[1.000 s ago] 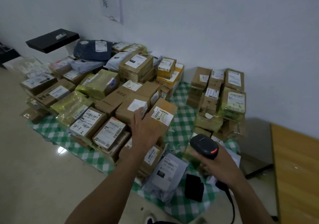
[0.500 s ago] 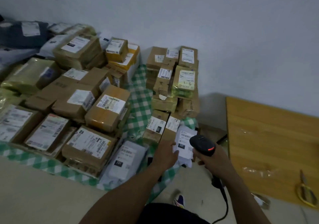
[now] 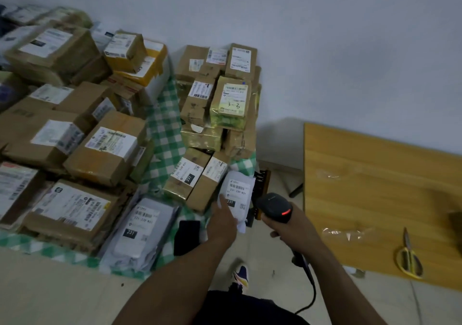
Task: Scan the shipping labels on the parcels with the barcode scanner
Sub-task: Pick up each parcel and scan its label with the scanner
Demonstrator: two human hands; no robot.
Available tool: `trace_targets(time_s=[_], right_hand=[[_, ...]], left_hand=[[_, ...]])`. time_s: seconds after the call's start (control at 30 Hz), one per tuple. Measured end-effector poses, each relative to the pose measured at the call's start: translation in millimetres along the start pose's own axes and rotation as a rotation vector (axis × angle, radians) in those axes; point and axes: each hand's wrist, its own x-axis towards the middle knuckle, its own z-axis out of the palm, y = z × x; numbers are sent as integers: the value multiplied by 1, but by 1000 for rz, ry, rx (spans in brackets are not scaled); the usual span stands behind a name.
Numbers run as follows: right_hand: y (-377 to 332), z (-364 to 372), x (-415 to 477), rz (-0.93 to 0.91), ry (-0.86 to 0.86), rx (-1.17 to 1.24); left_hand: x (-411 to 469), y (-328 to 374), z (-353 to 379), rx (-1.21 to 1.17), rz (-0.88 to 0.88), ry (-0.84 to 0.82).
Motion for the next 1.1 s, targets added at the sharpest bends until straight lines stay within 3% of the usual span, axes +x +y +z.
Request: trace_targets(time_s=[0.17,0.43,0.67,0.97,1.1], right_hand=[[10,-3,6,34,-2,16],[19,7,18,60,81,87],[-3,24,20,29,196,469],[-28,48,17,2,137,725],[-37,57,10,-27,110,736]], left_hand=[[-2,-10,4,41,-11,137],[-22,-16,-3,-411,163,135],[-58,-24,-46,-745,279,122],[-77,-28,-111,-1059,275,11],[-77,-33,-131,-1024,141,106]])
